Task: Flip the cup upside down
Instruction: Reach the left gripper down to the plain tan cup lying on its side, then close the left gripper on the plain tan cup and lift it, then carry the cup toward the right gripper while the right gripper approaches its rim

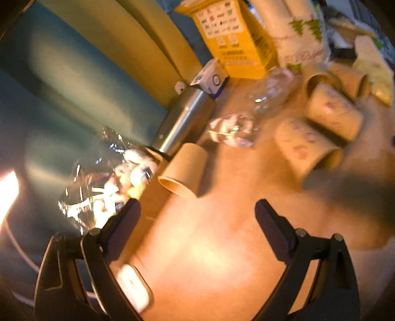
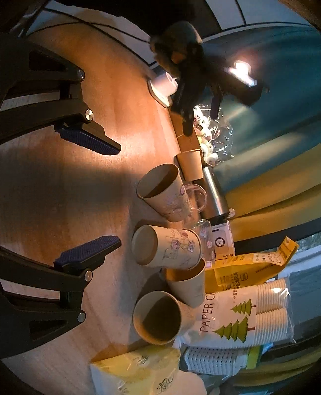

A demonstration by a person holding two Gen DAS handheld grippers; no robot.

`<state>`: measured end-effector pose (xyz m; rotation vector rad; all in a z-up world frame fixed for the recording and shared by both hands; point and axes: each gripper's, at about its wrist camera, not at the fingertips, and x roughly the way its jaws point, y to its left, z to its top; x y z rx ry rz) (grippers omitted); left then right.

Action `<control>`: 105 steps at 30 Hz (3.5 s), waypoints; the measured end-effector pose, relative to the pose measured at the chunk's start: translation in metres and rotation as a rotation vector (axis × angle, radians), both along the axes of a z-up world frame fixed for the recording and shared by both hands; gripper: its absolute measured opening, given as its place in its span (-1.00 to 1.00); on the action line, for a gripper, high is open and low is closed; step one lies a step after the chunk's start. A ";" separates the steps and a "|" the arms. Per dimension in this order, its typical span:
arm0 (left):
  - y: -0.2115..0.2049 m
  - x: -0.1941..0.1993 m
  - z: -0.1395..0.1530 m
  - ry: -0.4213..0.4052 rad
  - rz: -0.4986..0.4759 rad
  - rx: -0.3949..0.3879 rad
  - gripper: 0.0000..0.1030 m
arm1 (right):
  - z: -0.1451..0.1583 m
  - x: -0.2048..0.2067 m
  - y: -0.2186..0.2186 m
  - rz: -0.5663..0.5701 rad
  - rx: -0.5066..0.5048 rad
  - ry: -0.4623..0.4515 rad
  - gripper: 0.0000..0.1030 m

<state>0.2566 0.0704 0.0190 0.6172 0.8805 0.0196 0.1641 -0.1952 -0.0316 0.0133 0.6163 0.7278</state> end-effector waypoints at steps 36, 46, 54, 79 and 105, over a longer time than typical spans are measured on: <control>0.026 0.065 -0.035 0.012 0.016 -0.026 0.30 | -0.005 0.009 -0.007 -0.081 0.036 0.043 0.38; -0.012 -0.057 0.023 -0.200 -0.038 -0.253 0.30 | 0.002 -0.015 -0.013 -0.042 0.108 0.072 0.38; -0.050 -0.154 0.029 -0.245 -0.090 -0.491 0.30 | 0.011 -0.033 -0.022 -0.031 0.169 0.103 0.38; -0.075 -0.229 -0.054 0.132 -0.023 -0.480 0.35 | 0.003 -0.044 -0.009 0.008 0.145 0.136 0.38; -0.108 -0.235 -0.048 0.149 -0.099 -0.424 0.30 | 0.006 -0.051 0.007 0.128 0.236 0.246 0.54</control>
